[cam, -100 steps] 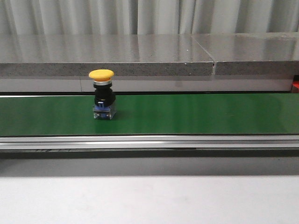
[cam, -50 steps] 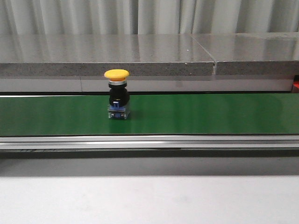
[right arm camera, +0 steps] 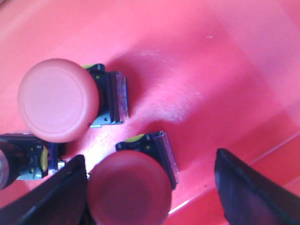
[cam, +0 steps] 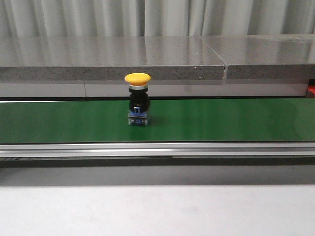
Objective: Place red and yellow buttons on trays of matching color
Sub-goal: 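Carry the red button into the red tray and open the right gripper, then grasp the yellow button on the belt with the right gripper, lift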
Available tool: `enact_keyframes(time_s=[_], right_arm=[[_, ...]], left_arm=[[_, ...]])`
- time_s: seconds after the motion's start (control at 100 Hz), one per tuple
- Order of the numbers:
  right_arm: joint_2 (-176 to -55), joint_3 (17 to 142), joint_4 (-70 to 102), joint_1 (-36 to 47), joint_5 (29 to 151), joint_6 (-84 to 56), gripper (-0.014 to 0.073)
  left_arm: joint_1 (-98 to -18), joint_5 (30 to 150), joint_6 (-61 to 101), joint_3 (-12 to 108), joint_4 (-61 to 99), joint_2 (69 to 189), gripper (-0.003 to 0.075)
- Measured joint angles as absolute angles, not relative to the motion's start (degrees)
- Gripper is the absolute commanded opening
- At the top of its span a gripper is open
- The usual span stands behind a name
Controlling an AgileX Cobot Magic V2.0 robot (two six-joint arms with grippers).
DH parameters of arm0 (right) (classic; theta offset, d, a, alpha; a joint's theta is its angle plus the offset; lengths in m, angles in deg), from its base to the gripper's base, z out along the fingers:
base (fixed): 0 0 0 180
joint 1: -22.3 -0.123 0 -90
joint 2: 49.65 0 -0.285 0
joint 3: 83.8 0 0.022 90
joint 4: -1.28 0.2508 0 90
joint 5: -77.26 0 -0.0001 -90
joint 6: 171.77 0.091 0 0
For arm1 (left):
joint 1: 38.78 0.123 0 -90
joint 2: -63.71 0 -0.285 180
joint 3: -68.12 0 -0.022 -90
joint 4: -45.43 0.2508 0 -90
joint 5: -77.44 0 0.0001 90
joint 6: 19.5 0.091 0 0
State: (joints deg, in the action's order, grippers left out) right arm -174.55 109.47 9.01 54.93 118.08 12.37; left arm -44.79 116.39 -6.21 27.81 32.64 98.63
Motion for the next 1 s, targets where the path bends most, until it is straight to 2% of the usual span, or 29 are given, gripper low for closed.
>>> enact_keyframes(time_s=[0.24,0.43,0.68,1.0], right_arm=[[-168.49,109.25,9.04,54.93,117.56,11.91,0.0582],[-159.28,103.29,9.04,53.56,113.93,11.25,0.0582],[-147.53,94.60,9.04,48.56,112.19,9.81,0.0582],[-137.33,91.80,9.04,39.33,115.64,5.99,0.0582]], left_arm=[[-44.79,116.39,-6.21,27.81,32.64,98.63,-0.0021],[-44.79,116.39,-6.21,27.81,32.64,98.63,-0.0021],[-44.79,116.39,-6.21,27.81,32.64,98.63,-0.0021],[-44.79,116.39,-6.21,27.81,32.64,98.63,-0.0021]])
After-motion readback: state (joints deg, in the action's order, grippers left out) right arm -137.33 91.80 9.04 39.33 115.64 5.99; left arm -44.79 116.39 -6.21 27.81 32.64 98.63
